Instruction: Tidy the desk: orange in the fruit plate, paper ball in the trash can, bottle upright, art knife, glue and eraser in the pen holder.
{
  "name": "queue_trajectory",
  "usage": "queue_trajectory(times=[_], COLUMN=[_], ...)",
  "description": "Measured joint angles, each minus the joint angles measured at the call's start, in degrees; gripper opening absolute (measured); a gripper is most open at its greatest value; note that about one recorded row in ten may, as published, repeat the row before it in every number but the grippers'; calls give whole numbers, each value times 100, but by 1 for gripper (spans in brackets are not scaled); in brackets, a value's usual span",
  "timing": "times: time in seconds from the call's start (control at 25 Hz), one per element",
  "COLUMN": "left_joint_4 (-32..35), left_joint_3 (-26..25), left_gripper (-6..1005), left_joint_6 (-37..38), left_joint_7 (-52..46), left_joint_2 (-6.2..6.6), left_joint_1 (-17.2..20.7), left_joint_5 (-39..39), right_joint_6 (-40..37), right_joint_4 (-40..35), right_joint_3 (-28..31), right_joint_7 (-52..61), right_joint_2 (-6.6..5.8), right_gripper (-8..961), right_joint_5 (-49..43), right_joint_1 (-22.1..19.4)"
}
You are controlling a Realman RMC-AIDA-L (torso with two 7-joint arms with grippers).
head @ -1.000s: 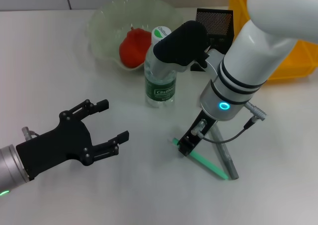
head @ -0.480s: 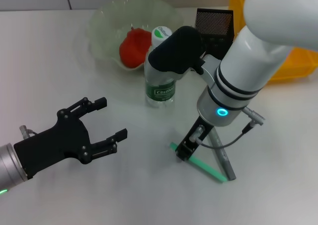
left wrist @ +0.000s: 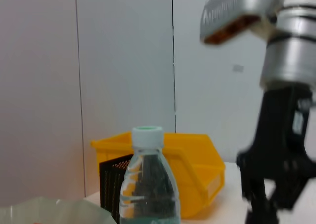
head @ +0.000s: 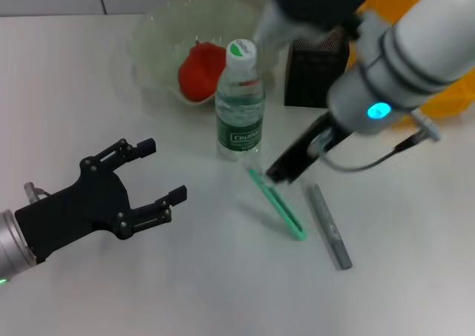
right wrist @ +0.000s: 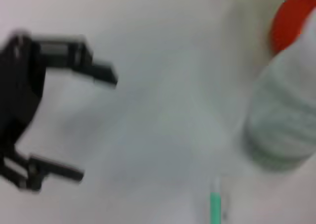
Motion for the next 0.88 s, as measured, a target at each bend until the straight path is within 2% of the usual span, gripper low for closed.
queue_trajectory(times=[0.08,0.12,0.16,0.24,0.32,0.48,0.6,0.68,0.72,0.8,0.88], left_joint_4=[4,4,4,4,4,3,2,2,2,2,8], left_joint_3=[-44,-58,-72,-79,-80,-80,-79,-79,-79,-100,-156], left_gripper=[853,853,853,853,853,853,853,853,852,852,852], left_joint_6=[51,70,94,108,112,115,116,105,103,109,141], left_joint_7=[0,0,-2,-7,-11,-17,-26,-20,-19,-19,-25], left_joint_2=[4,5,9,10,10,10,9,11,18,34,43], left_joint_1=[-3,-4,-7,-10,-14,-15,-15,-11,-6,8,30], left_joint_5=[0,0,0,0,1,5,8,7,6,6,6], right_joint_6=[-217,-397,-397,-486,-534,-722,-874,-742,-452,-323,-76], right_joint_4=[-464,-1001,-1001,-1475,-2011,-2111,-1899,-1620,-1241,-1035,-568], right_joint_3=[440,928,928,1377,1981,2229,2107,1732,1230,1014,630], right_joint_7=[-96,-187,-187,-287,-393,-436,-446,-445,-423,-413,-402], right_joint_2=[-2,-6,-6,-11,-13,-14,-1,13,15,16,17], right_gripper=[133,132,132,130,36,66,89,104,112,127,217], right_joint_5=[-6,-9,-9,-1,108,297,427,443,441,437,425], right_joint_1=[-177,-376,-376,-578,-826,-911,-929,-956,-944,-905,-744])
